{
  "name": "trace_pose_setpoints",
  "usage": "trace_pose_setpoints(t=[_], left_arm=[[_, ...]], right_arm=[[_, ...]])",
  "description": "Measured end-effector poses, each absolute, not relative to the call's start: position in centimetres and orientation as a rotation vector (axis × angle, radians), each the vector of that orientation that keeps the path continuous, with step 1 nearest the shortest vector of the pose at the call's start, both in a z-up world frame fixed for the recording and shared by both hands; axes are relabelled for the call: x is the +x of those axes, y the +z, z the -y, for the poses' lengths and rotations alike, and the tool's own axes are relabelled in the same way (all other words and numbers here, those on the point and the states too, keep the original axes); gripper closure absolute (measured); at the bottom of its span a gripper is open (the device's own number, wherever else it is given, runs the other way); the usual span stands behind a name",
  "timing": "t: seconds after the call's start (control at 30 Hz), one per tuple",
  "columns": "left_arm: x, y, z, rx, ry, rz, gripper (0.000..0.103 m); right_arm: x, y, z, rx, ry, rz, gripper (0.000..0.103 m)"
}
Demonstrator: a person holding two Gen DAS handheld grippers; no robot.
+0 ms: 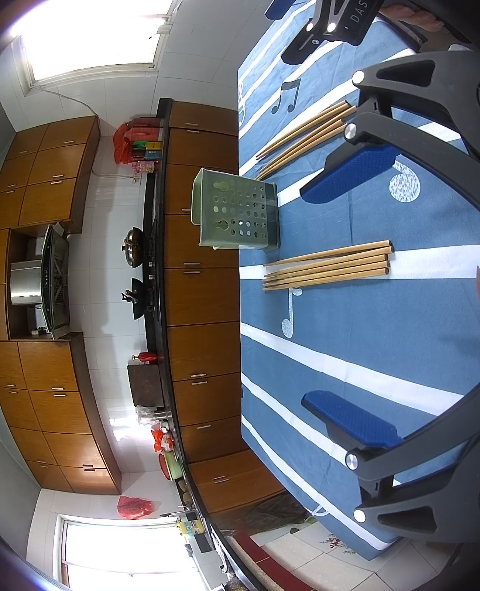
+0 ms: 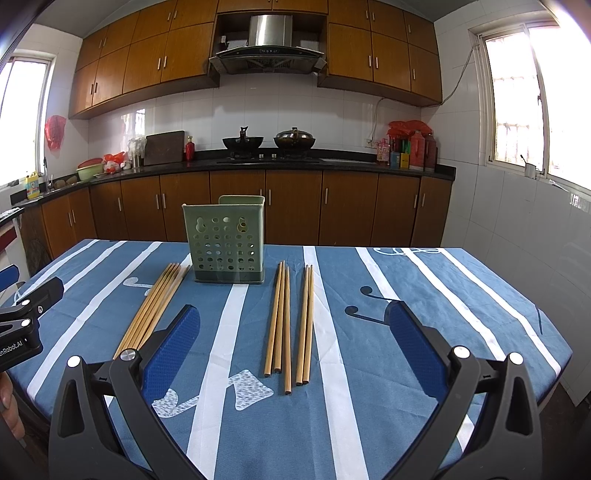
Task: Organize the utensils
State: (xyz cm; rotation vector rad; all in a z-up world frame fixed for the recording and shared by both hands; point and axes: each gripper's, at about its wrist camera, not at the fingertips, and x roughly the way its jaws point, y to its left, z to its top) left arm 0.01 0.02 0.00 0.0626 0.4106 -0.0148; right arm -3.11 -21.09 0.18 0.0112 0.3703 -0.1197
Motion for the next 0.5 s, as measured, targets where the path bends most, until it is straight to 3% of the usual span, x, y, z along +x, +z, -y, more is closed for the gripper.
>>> trace_pose_setpoints(t=[0.5], left_arm=[[-0.01, 0.0, -0.02, 0.062, -0.015, -0.413, 0.004]], right_arm=[[-2.95, 0.0, 21.02, 0.011, -0.12, -0.372, 0.002]])
